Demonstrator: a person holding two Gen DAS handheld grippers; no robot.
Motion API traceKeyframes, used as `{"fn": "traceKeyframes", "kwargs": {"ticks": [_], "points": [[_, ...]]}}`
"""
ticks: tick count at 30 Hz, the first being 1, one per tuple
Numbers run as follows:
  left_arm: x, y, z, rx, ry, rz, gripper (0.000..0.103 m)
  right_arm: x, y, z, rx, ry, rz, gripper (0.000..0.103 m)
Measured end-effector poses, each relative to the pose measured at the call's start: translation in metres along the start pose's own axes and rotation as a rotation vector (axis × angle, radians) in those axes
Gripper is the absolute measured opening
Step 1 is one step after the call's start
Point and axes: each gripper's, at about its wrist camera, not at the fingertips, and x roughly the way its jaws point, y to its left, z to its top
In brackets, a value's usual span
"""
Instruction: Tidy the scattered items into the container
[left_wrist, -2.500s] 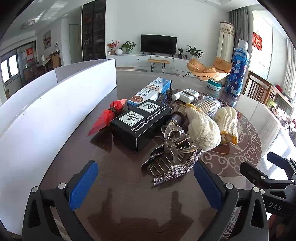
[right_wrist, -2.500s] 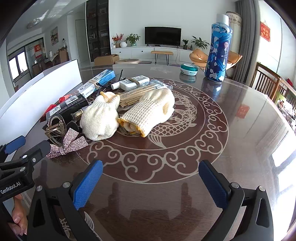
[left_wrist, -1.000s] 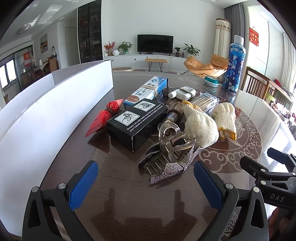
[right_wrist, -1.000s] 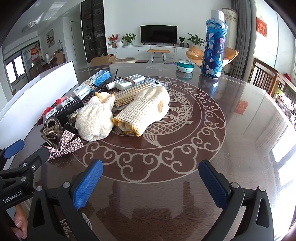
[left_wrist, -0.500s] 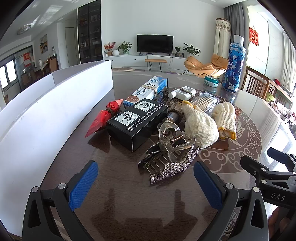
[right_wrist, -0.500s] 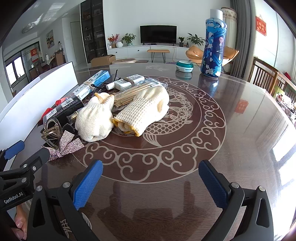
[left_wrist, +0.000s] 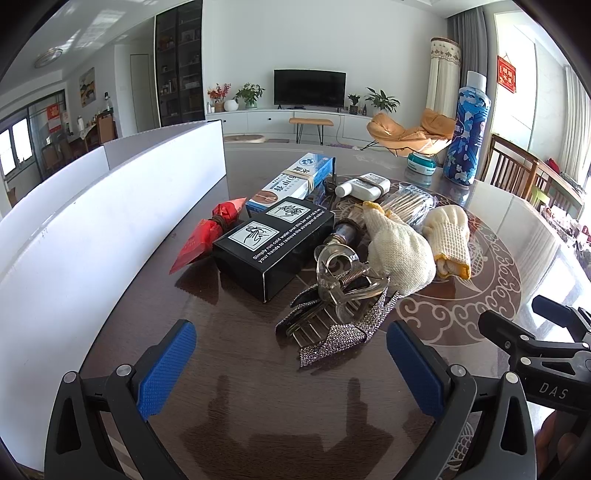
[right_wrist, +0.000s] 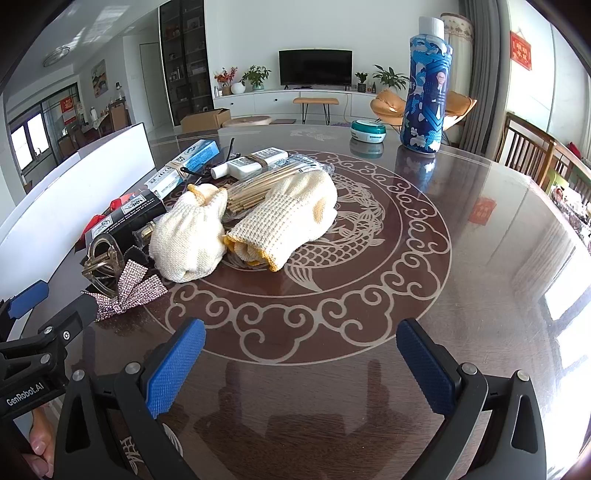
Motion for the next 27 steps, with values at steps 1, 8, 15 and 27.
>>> {"fn": "traceKeyframes", "kwargs": {"ticks": [1,8,15,27], "points": [[0.0,0.0,0.0,0.0,0.0,0.0,0.103,0.0,-0.0001,0.0,0.0,0.0,0.0,0.103],[0.0001,0.0,-0.0001,0.0,0.0,0.0,0.103,0.0,-0.0002,0.0001,0.0,0.0,0.0,0.103],[-0.0006,-0.0006,0.0006,0.003,-0.001,-0.001,0.103,0.0022,-0.0017,-0.0008,0.01,0.011,0.001,0.103],[-0.0004,-0.0004,0.0004,0.003,-0.001,-0.002,0.103,0.0013,-0.001,-0.0008,0.011,0.009,0.001,0.103]]}}
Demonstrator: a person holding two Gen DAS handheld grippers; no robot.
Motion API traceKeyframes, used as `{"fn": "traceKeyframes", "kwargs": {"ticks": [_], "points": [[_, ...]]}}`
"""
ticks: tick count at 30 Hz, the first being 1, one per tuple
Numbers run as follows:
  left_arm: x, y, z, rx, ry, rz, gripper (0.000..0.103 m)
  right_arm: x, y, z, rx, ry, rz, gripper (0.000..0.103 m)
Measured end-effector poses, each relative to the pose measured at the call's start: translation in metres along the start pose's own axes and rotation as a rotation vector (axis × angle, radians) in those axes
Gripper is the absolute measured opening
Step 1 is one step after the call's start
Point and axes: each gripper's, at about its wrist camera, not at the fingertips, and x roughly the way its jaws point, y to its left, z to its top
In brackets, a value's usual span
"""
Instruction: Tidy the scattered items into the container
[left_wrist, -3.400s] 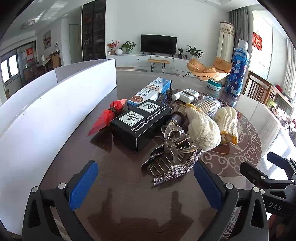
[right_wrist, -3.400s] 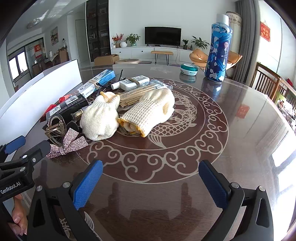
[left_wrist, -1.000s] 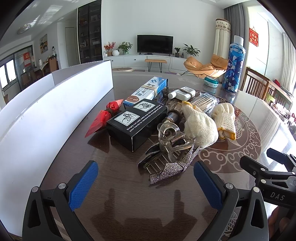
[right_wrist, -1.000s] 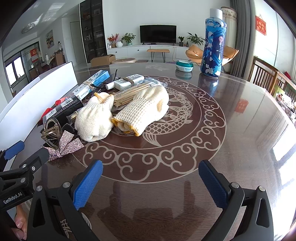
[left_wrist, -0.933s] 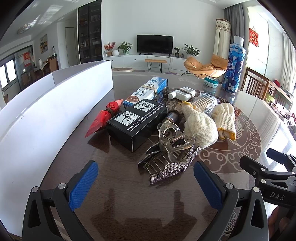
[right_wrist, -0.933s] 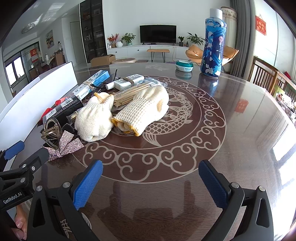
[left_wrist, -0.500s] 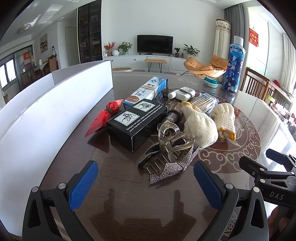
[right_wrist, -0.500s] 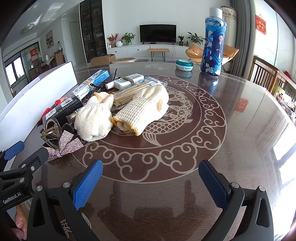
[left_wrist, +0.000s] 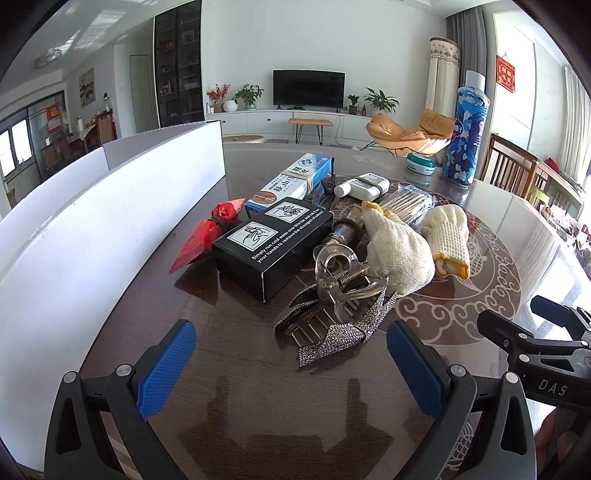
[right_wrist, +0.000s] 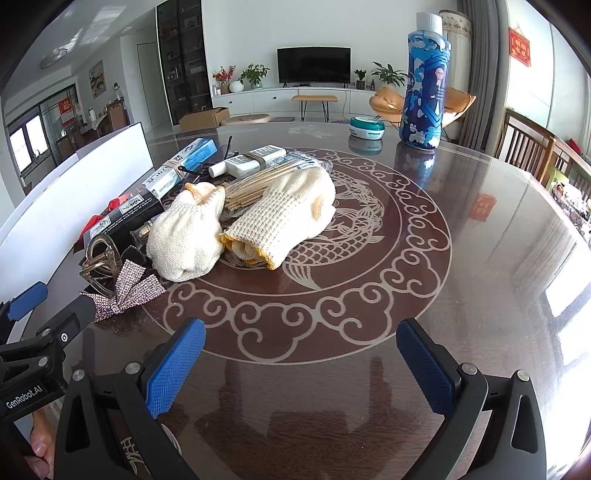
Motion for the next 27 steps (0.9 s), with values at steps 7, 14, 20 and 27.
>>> {"fn": "traceKeyframes", "kwargs": {"ticks": [7,14,20,27], "points": [[-0.0002,-0.0004,0.0,-0.001,0.0,-0.002,0.103,0.0004,0.0012,-0.0003,-0.001,0.004,0.0,0.103],[-0.0005,-0.0018,0.0005,-0.003,-0.001,-0.005,0.103,0.0005,0.002,-0.0007,-0.002,0.006,0.0,0.103],[-0.0005,-0.0017,0.0004,-0.003,-0.001,-0.005,0.103,0.0006,0.0027,-0.0006,-0.002,0.007,0.001,0.103],[-0.0005,-0.0014,0.0002,-0.003,-0.001,-0.005,0.103,0.0007,0.0024,-0.0005,-0.002,0.007,0.001,0.103]]}}
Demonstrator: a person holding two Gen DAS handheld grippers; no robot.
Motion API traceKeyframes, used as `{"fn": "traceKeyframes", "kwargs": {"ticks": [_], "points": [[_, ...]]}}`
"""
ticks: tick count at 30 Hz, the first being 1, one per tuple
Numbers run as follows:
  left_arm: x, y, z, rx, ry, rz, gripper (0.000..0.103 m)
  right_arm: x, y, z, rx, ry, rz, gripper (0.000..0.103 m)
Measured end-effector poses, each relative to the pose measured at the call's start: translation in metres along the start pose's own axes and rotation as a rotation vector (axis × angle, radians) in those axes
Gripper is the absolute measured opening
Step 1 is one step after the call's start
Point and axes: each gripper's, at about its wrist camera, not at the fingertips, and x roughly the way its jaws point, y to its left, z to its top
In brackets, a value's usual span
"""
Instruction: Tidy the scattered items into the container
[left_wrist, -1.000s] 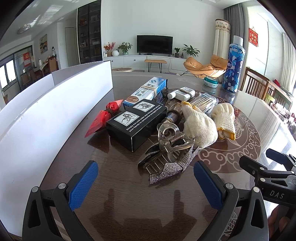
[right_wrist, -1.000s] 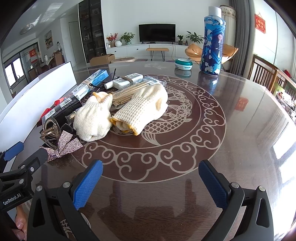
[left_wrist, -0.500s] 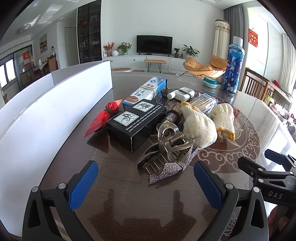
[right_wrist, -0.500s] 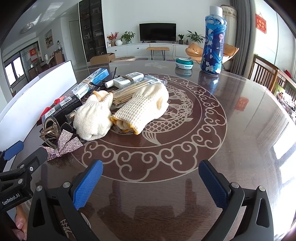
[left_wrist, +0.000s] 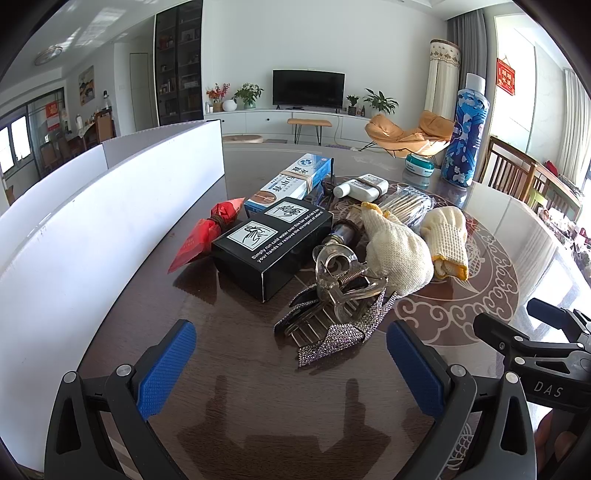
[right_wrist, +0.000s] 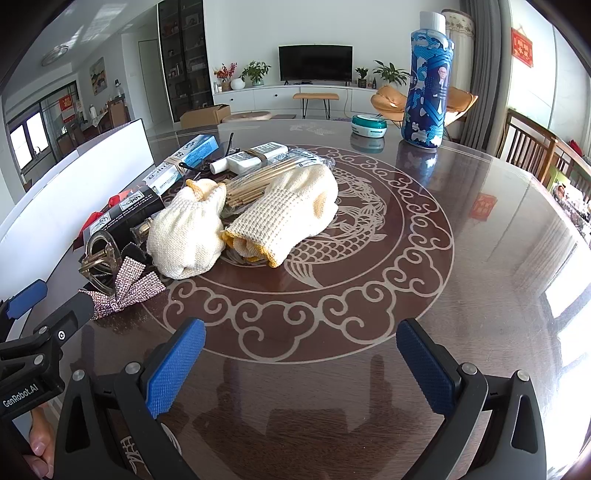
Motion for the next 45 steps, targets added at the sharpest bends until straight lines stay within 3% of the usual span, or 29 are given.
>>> {"fn": "traceKeyframes", "kwargs": {"ticks": [25,34,40,45], "points": [[0.0,0.0,0.0,0.002,0.0,0.0,0.103,-0.001,-0.003,0.0,0.01,-0.005,0.004,0.103],[0.003,-0.013,0.0,0.069,0.019,0.012,0.103,0.002,-0.007,0.001,0.027,0.013,0.002,0.103],[0.009,-0.016,-0.003,0.123,0.089,-0.005,0.103,0.006,-0.008,0.001,0.033,0.032,0.007,0.103],[0.021,0.003,-0.002,0.054,0.174,-0.024,0.103,0.005,-0.01,0.001,0.042,0.027,0.022,0.103]]}}
